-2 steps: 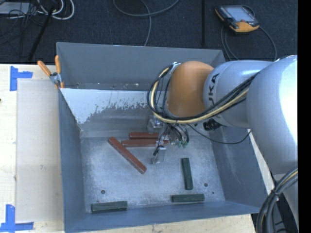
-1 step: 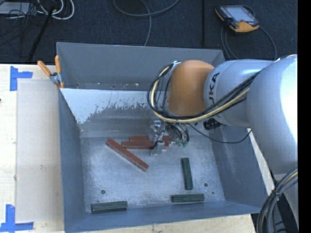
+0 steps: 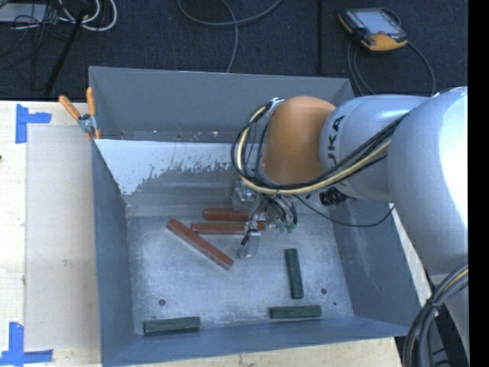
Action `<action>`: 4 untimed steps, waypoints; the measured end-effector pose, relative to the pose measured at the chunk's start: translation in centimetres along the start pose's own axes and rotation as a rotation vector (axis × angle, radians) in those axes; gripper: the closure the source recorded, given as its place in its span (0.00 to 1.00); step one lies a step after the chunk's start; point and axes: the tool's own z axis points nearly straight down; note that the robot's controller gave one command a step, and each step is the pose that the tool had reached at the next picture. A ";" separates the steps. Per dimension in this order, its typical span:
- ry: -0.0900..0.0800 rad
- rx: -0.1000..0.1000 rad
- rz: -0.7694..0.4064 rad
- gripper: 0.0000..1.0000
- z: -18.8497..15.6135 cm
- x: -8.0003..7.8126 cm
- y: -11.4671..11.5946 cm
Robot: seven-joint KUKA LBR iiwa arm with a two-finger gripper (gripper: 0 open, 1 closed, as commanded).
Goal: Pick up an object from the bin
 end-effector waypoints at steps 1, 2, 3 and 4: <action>-0.002 0.000 0.000 1.00 -0.3 -0.1 0.0; 0.000 0.000 0.000 0.00 0.0 0.0 0.0; 0.001 0.000 0.000 1.00 0.0 0.0 0.0; 0.001 0.000 0.000 1.00 0.0 0.0 0.0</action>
Offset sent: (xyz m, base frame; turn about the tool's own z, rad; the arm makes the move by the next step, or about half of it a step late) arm 0.0000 0.0000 0.0000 0.0000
